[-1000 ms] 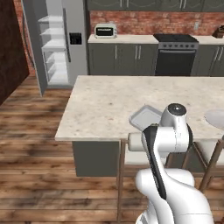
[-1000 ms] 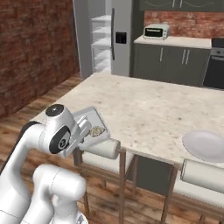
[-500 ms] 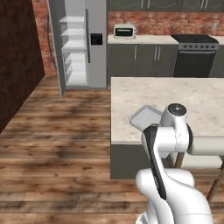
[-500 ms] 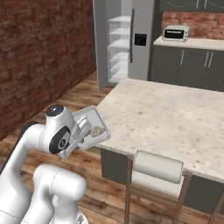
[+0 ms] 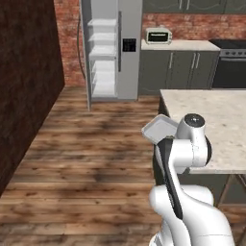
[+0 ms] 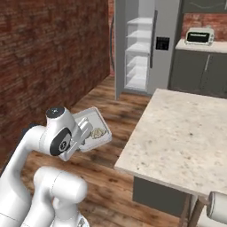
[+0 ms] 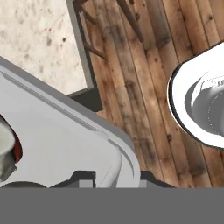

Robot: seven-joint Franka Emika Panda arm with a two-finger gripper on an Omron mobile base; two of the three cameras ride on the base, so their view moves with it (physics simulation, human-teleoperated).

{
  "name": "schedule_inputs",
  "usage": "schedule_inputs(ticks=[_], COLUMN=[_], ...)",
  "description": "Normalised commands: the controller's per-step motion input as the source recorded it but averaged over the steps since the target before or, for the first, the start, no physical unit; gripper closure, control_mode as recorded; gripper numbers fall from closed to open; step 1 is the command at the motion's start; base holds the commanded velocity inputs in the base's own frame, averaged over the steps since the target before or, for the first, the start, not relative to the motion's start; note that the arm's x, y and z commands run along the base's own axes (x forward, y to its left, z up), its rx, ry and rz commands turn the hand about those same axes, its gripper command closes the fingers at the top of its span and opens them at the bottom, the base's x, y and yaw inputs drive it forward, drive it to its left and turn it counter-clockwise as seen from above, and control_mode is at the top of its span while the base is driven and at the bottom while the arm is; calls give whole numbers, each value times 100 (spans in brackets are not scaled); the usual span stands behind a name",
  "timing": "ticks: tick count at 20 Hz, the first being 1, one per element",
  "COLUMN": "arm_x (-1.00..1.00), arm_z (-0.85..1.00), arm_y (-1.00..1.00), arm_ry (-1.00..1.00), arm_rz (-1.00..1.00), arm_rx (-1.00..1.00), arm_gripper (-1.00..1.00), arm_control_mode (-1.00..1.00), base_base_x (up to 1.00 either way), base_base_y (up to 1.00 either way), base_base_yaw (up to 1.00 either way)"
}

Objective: Place two dumplings into each of the tupperware containers and then place the containers in the fridge.

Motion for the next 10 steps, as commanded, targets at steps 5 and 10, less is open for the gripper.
schedule_inputs(ticks=[5,10], arm_x=[0,0], arm_z=[0,0], arm_y=[0,0], arm_ry=[0,0], arm_rz=[0,0], arm_rx=[0,0], arm_gripper=[100,100], arm_control_mode=[100,100], base_base_x=[92,100], base_base_y=[94,54], base_base_yaw=[-2,-5])
